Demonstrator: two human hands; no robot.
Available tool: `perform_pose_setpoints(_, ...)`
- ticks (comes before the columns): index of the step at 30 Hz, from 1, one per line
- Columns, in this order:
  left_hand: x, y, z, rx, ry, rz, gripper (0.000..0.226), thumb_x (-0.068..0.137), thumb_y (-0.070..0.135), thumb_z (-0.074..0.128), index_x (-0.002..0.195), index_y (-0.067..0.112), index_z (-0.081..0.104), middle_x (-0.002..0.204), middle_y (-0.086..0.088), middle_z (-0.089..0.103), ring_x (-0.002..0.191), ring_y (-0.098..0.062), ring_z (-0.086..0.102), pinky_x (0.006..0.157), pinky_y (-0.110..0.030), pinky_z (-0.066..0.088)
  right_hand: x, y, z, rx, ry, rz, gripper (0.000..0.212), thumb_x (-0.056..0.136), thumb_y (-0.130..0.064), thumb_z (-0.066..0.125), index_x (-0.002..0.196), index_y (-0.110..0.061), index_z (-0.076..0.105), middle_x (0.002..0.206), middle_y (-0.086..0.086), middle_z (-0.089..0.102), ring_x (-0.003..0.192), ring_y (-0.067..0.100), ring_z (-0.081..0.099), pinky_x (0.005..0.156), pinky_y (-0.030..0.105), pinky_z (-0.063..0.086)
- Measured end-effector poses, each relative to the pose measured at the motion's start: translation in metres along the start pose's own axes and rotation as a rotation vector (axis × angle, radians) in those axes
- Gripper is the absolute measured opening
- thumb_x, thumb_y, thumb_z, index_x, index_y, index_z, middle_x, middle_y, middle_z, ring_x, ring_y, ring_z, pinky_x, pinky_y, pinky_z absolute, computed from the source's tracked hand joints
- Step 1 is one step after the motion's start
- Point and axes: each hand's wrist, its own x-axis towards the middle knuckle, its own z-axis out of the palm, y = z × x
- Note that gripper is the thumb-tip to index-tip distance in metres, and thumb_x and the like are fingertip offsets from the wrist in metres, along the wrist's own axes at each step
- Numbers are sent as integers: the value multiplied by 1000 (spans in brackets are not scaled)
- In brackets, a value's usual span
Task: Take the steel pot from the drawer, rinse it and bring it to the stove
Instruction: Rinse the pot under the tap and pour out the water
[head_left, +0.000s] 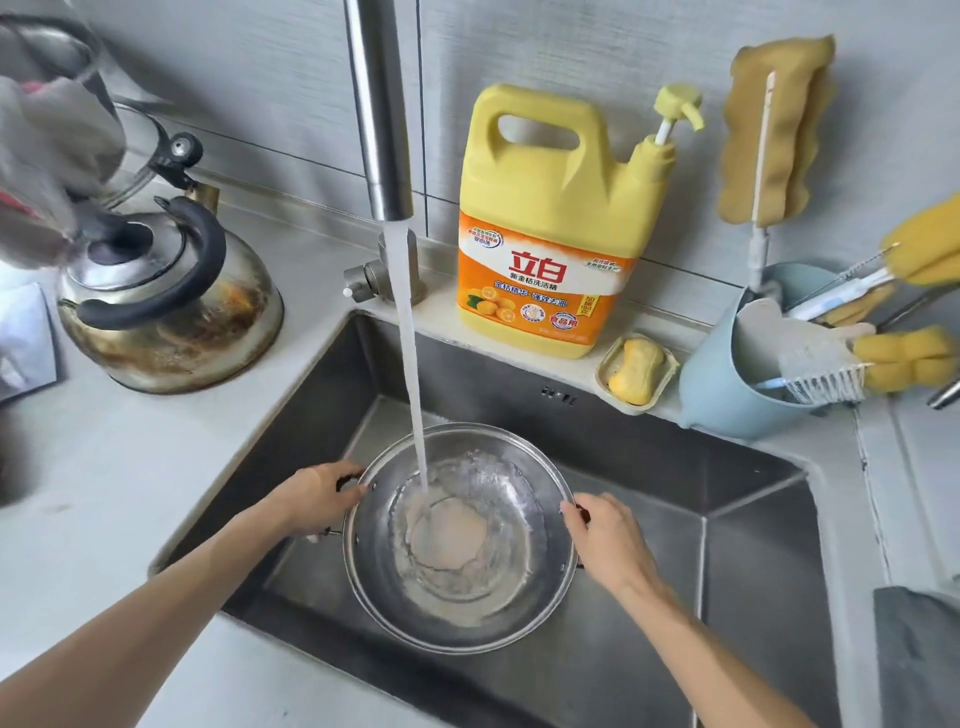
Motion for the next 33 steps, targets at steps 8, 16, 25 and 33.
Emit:
perform_pose_setpoints(8, 9, -12, 35, -173, -15, -5, 28, 107, 30, 62, 133, 23, 55, 103, -9, 74, 73, -25, 79, 57, -26, 59, -4, -7, -27, -56, 214, -203, 28, 106, -39, 50, 103, -17, 67, 96, -1, 50, 67, 27, 62, 65, 47, 56)
perform_pose_setpoints(16, 0, -19, 17, -250, 307, 157, 30, 94, 13, 82, 100, 34, 61, 97, -13, 62, 80, -25, 70, 67, -33, 66, -28, -2, -11, 9, 321, -224, 29, 110, -39, 47, 115, -15, 60, 105, -3, 45, 69, 23, 58, 62, 40, 50)
perform_pose_setpoints(25, -10, 3, 11, -147, 480, 247, 40, 88, 20, 87, 88, 37, 51, 97, 11, 55, 81, -11, 59, 76, -41, 51, -36, 9, -9, 129, 383, -281, 24, 108, -36, 50, 101, -14, 57, 100, -6, 43, 69, 17, 52, 64, 33, 45)
perform_pose_setpoints(33, -9, -7, 35, -64, 346, 194, 37, 85, 36, 89, 87, 29, 53, 93, 8, 53, 80, -21, 60, 75, -42, 51, -36, 3, -30, -53, 435, -424, 31, 107, -33, 51, 114, -7, 67, 106, 2, 52, 86, 23, 60, 76, 38, 55)
